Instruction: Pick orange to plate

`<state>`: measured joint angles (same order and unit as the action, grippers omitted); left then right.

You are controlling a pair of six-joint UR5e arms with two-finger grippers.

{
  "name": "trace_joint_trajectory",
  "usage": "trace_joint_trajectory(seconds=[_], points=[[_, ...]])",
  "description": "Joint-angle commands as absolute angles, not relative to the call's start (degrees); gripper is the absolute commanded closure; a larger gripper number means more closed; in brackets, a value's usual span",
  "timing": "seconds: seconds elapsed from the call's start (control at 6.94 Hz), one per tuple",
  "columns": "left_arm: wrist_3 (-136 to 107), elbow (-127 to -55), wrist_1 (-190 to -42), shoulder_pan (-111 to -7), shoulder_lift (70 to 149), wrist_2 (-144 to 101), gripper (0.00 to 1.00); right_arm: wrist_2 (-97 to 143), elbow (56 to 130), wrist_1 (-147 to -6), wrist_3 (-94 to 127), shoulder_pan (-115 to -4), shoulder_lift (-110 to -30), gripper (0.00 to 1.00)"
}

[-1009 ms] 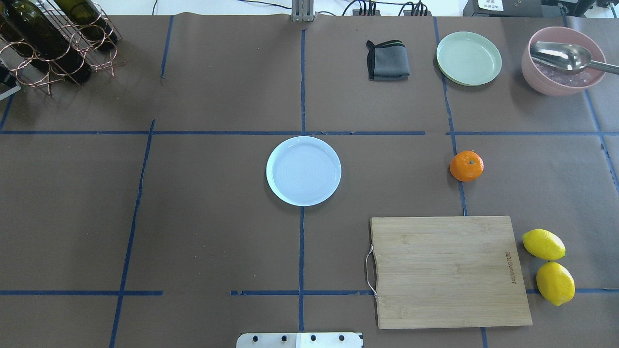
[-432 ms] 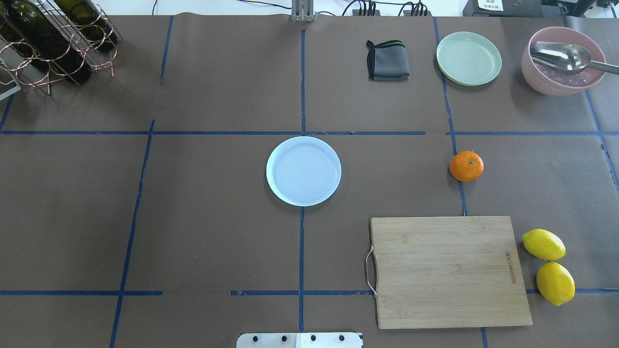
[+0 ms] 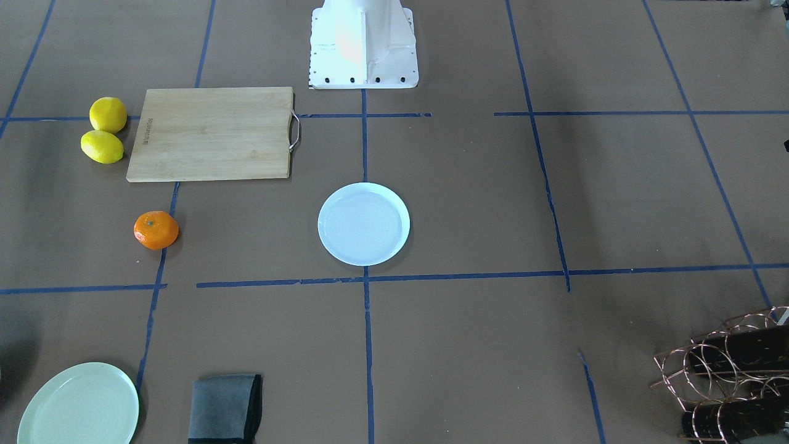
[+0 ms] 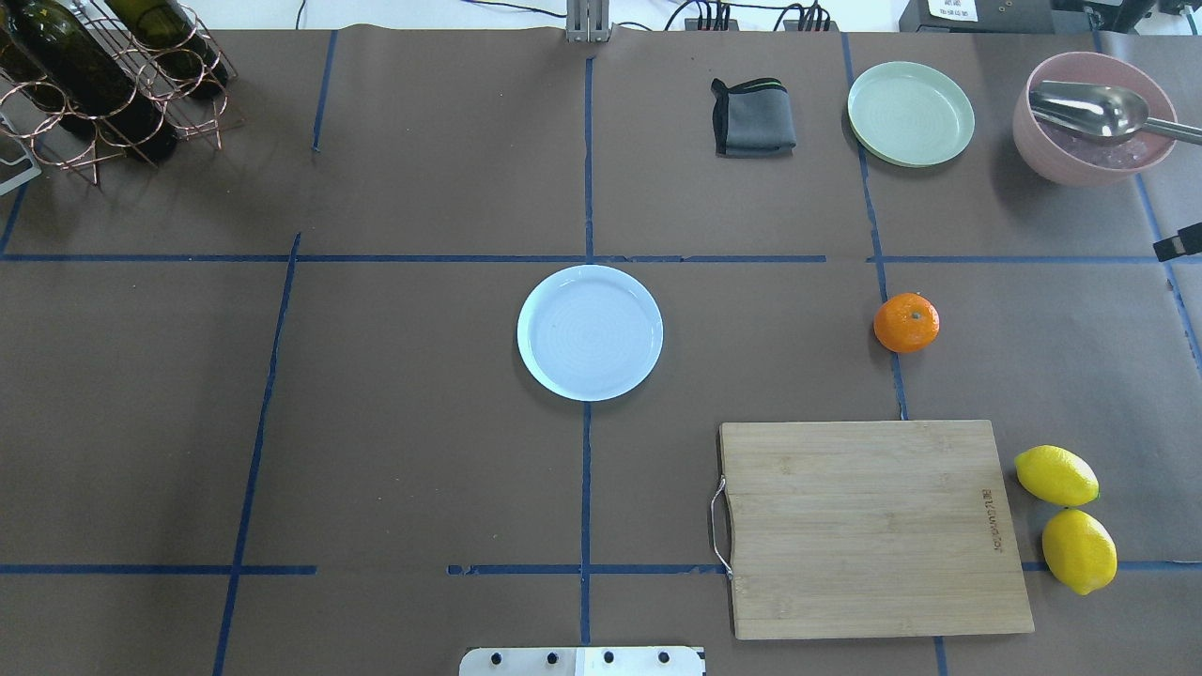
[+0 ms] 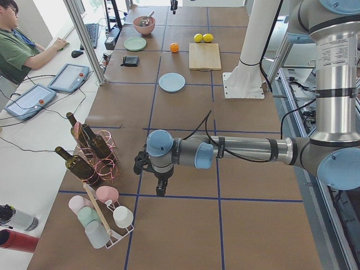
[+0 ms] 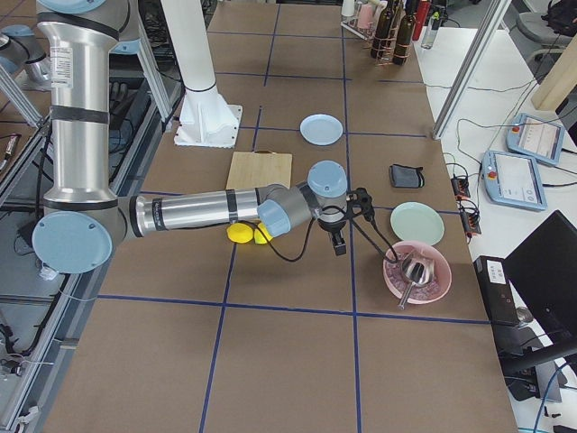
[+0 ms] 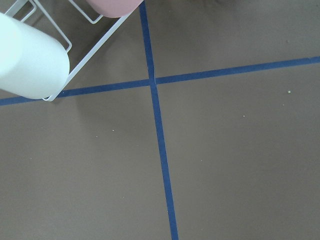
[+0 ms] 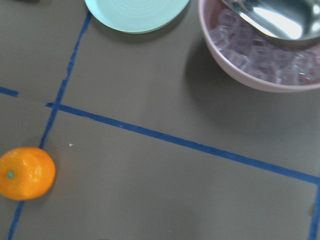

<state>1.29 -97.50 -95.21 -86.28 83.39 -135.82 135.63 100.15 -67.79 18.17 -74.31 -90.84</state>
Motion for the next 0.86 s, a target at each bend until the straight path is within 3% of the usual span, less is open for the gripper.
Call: trace_joint_trajectory(seconds=[0.0, 0.14, 0.72], points=[[1.58, -97.73, -95.45, -86.22, 83.41, -133.53, 0.0, 129.15, 99.67, -71.33, 30.88, -63.42, -81.61, 0.0], [1.58, -98.08, -95.45, -86.31, 83.41, -133.16, 0.0, 125.02, 98.54, -75.89, 32.94, -59.54, -77.3, 0.0], [1.67, -98.35, -95.62, -86.31, 83.58, -133.24, 0.0, 118.31, 97.56, -75.41, 40.51, -50.47, -75.94, 0.0]])
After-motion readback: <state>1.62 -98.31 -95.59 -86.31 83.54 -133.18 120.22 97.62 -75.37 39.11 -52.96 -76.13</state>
